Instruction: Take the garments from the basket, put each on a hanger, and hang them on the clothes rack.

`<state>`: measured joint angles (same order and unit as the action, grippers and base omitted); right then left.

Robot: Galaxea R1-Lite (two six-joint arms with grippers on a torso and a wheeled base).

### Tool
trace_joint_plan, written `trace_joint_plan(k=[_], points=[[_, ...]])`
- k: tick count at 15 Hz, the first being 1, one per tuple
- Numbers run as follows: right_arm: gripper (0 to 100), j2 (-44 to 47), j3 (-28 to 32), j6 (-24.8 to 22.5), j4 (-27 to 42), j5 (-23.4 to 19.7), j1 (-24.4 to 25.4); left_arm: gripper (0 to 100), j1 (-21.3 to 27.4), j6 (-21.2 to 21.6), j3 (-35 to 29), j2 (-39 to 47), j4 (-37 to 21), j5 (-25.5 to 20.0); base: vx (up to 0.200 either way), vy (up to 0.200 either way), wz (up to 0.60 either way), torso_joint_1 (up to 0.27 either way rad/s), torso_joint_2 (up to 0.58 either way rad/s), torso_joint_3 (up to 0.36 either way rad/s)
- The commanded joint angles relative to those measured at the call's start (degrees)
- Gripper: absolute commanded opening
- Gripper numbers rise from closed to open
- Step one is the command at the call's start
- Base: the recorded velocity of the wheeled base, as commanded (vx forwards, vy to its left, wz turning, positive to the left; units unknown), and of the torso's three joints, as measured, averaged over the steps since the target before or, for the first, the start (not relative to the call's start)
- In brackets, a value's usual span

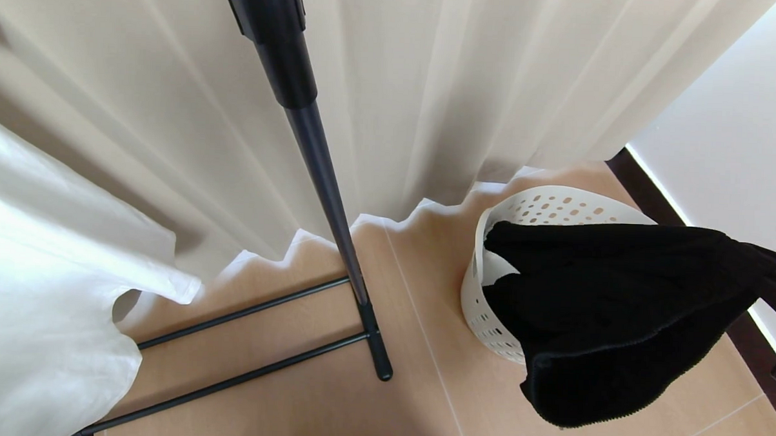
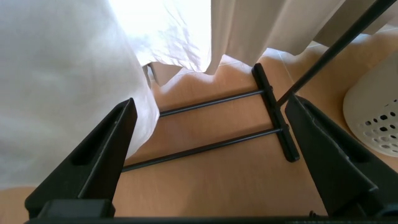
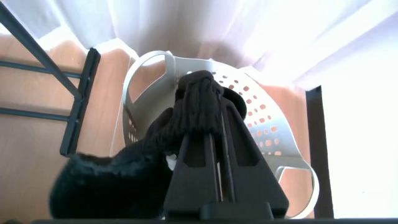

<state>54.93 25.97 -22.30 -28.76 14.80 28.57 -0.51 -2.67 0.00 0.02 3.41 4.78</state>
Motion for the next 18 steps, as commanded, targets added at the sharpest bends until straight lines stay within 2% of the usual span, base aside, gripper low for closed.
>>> trace_joint_plan(k=[1, 8, 18], points=[[0, -1.49, -0.13, -0.03, -0.07, 0.05, 0.08, 100, -0.02, -0.05, 0.00, 0.06, 0.01, 0.06, 0.000, 0.000, 0.00, 0.000, 0.00, 0.000], [0, -1.49, -0.21, -0.03, -0.07, 0.05, 0.08, 100, -0.02, -0.05, 0.00, 0.06, -0.07, -0.12, 0.000, 0.000, 0.00, 0.002, 0.00, 0.011], [0, -1.58, -0.57, -0.12, -0.07, 0.14, 0.08, 100, -0.02, -0.14, 0.00, -0.02, -0.07, 0.06, 0.000, 0.000, 0.00, 0.001, 0.00, 0.188]])
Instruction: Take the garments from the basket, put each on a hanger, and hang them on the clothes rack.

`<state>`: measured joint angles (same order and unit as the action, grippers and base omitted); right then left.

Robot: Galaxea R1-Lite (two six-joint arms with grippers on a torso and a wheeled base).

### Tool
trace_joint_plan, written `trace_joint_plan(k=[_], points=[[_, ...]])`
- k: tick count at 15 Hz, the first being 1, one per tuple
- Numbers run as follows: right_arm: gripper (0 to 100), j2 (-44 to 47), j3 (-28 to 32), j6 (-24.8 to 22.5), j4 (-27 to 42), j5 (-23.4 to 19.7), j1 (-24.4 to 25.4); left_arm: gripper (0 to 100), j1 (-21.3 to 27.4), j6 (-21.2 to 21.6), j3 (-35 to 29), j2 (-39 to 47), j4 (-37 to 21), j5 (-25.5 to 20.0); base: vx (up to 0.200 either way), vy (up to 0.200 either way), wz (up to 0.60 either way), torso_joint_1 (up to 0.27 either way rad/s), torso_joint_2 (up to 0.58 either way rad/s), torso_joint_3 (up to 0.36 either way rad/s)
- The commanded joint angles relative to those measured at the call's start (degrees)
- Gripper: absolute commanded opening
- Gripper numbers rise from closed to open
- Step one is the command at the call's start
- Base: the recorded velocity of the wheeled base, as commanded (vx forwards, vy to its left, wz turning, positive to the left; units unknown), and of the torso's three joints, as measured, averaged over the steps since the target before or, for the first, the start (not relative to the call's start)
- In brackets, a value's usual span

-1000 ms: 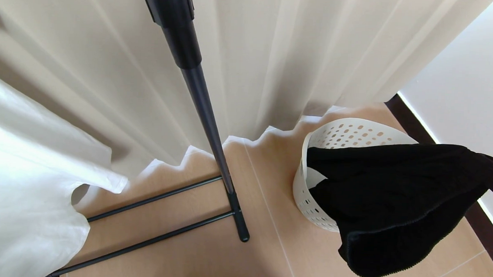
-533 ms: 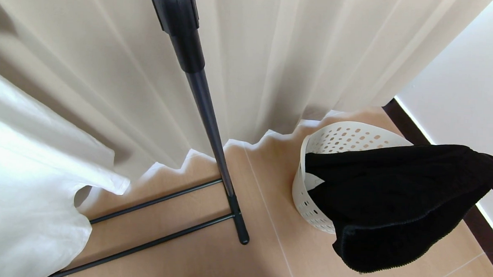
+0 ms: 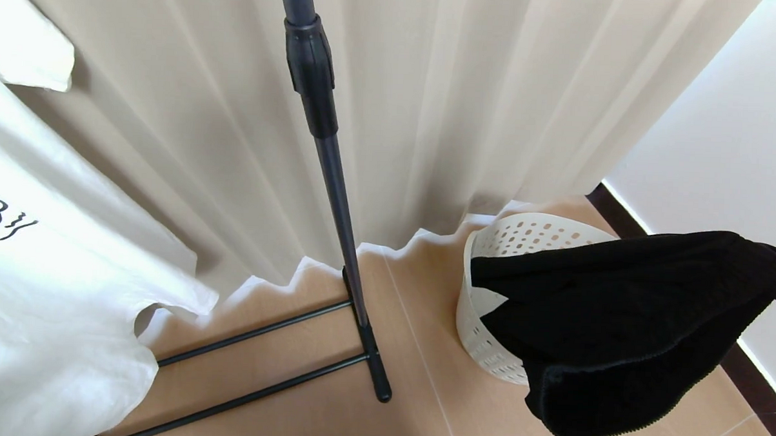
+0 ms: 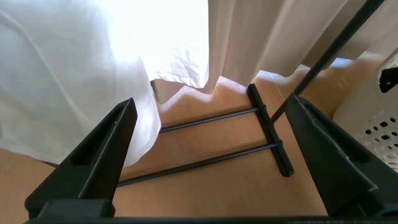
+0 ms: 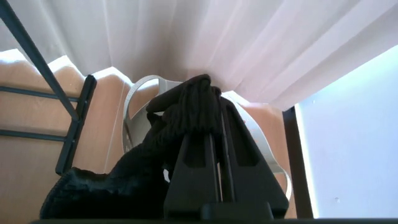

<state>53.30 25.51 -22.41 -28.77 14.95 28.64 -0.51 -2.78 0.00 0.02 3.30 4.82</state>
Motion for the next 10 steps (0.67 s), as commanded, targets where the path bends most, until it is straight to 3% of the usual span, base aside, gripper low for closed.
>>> trace_joint_plan(k=[1, 4, 7, 10], points=[[0, 0.05, -0.11, -0.01, -0.06, 0.00, 0.02, 100, -0.02, -0.03, 0.00, -0.02, 0.04, 0.02, 0.000, 0.000, 0.00, 0.002, 0.01, 0.203], [0, 0.05, -0.03, 0.08, -0.15, -0.18, 0.02, 100, -0.02, -0.03, 0.00, -0.02, 0.04, 0.02, 0.000, 0.000, 0.00, 0.002, 0.00, 0.203], [0, 0.32, -0.03, 0.08, -0.06, -2.47, -4.38, 100, -0.02, -0.03, 0.00, -0.02, 0.04, 0.02, 0.000, 0.000, 0.00, 0.005, 0.00, 0.201], [0, 0.32, -0.11, -0.01, -0.06, -3.26, -4.82, 100, -0.02, -0.03, 0.00, -0.02, 0.04, 0.02, 0.000, 0.000, 0.00, 0.017, -0.24, -0.027]])
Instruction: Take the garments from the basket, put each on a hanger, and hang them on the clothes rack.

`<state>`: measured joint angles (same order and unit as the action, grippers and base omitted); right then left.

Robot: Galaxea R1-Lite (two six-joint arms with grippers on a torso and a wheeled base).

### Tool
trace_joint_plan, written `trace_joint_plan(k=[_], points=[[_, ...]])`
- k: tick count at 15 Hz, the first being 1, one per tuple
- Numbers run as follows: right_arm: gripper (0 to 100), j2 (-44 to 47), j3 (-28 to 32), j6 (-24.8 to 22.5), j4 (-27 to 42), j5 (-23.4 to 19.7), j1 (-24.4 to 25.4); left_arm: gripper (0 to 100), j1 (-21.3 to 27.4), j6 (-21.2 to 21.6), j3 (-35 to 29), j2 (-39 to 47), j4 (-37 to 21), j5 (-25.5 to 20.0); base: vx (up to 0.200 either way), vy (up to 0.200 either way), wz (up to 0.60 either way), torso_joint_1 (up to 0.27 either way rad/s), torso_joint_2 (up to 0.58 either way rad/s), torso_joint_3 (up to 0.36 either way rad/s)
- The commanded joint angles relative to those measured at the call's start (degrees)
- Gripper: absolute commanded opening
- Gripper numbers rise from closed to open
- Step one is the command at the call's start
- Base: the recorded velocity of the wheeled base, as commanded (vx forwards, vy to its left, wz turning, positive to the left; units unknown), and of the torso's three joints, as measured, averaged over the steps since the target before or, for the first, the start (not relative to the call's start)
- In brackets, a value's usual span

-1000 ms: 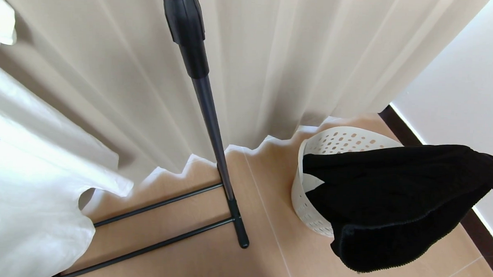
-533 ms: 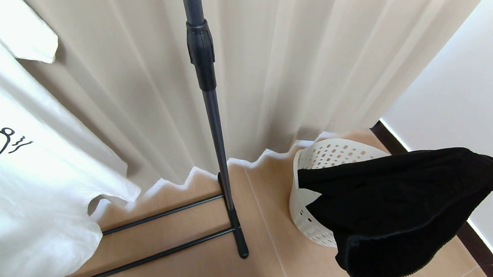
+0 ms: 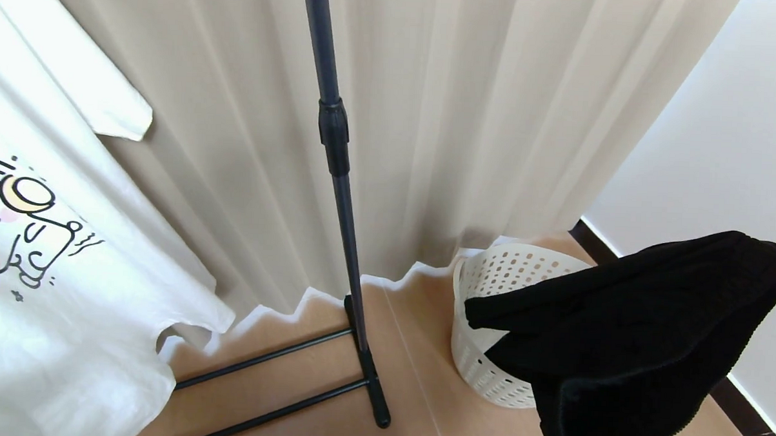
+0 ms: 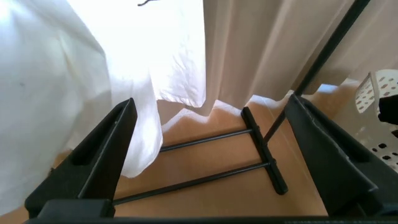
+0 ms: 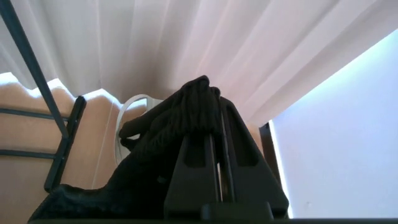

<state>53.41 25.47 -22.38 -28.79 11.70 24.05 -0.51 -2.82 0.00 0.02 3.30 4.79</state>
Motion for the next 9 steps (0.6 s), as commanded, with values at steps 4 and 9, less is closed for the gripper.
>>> trace_joint_plan(k=[4, 9], points=[[0, 0.21, -0.15, -0.03, -0.03, -0.01, -0.23, 100, -0.02, -0.08, 0.00, 0.06, 0.04, 0.04, 0.000, 0.000, 0.00, 0.063, -0.43, -0.151], [0, 0.21, -0.24, -0.03, -0.03, -0.01, -0.23, 100, -0.02, -0.08, 0.00, 0.06, 0.04, 0.04, 0.000, 0.000, 0.00, 0.120, -0.47, -0.152]])
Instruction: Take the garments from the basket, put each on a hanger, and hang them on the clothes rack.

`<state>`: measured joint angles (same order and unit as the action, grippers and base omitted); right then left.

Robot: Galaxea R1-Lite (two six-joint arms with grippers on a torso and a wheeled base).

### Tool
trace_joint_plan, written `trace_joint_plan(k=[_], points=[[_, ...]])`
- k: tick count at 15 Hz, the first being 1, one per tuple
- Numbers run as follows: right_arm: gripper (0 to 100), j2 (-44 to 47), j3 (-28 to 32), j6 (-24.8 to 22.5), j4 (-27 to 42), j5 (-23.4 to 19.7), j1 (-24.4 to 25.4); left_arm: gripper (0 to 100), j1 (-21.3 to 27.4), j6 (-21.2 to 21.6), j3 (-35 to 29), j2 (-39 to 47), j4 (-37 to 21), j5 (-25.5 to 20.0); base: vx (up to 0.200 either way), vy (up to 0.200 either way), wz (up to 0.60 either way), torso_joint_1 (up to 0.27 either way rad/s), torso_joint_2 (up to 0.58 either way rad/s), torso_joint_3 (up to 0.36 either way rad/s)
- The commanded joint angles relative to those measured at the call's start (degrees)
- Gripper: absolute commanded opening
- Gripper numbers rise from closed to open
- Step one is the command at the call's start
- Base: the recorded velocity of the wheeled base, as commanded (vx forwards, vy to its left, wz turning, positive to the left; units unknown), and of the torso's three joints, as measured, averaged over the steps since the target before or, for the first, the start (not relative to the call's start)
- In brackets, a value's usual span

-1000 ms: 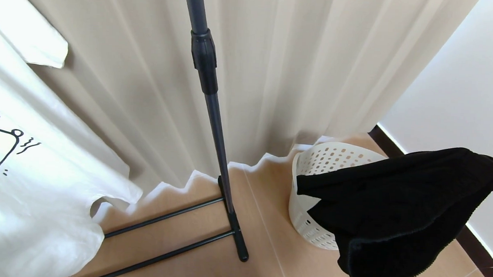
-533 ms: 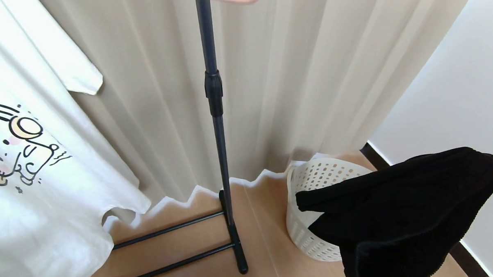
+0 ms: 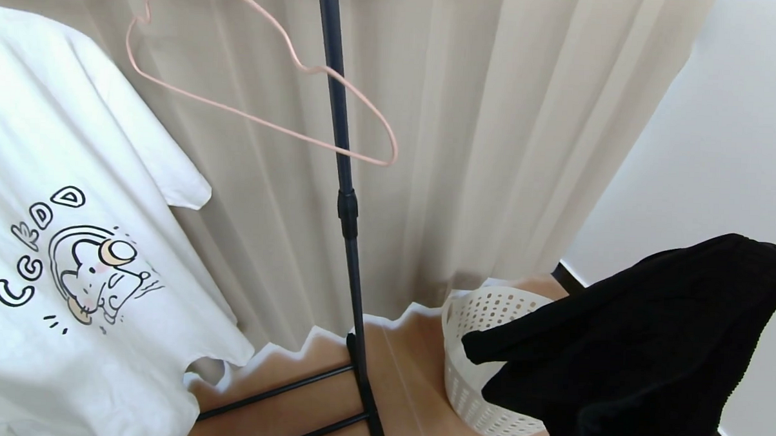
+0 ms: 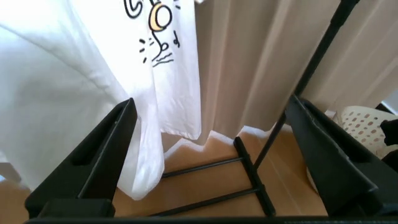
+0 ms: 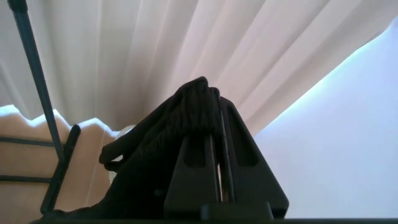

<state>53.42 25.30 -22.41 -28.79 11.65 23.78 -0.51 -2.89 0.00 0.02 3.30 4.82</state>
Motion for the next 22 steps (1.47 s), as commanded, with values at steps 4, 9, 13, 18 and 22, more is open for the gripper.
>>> trace_joint_plan(k=[4, 9, 13, 18, 22], points=[[0, 0.19, -0.42, -0.09, -0.03, -0.05, 0.03, 100, -0.02, -0.01, 0.00, 0.06, 0.04, 0.19, 0.000, 0.000, 0.00, 0.151, -0.49, -0.198], [0, 0.19, -0.42, -0.09, -0.03, -0.05, 0.03, 100, -0.02, -0.01, 0.00, -0.02, 0.04, 0.11, 0.000, 0.000, 0.00, 0.186, -0.51, -0.313], [0, 0.19, -0.42, -0.09, -0.03, -0.05, 0.03, 100, -0.02, -0.01, 0.00, 0.06, 0.04, 0.11, 0.000, 0.000, 0.00, 0.221, -0.55, -0.205], [0, 0.11, -0.51, -0.09, -0.03, -0.05, 0.03, 100, -0.02, 0.08, 0.00, 0.06, 0.12, 0.37, 0.000, 0.000, 0.00, 0.242, -0.58, -0.169], [0, 0.19, -0.60, -0.09, -0.03, -0.05, 0.03, 100, -0.02, 0.34, 0.00, 0.06, 0.12, 0.02, 0.000, 0.000, 0.00, 0.193, -0.43, -0.216]])
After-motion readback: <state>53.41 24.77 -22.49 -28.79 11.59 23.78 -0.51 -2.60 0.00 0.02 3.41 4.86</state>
